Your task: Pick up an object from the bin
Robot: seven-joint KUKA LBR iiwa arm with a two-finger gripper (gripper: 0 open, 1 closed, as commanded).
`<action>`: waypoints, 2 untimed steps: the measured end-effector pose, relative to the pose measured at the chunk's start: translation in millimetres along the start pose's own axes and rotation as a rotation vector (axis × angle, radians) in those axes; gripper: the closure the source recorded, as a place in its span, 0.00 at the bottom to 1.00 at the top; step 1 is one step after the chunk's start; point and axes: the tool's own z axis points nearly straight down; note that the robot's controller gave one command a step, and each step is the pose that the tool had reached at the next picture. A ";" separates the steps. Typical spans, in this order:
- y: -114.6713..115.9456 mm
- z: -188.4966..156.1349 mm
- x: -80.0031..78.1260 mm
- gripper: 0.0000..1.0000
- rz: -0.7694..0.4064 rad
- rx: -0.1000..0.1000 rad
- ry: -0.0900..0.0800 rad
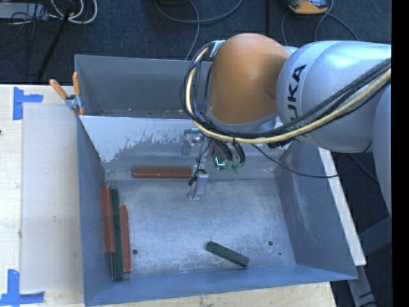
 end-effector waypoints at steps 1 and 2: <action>-26.3 62.6 101.8 0.00 -0.035 0.001 0.005; -130.1 153.6 110.0 0.00 -0.127 0.001 -0.004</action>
Offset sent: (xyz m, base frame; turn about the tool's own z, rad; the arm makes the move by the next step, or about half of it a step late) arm -0.0979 -0.0260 -0.0580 -0.0353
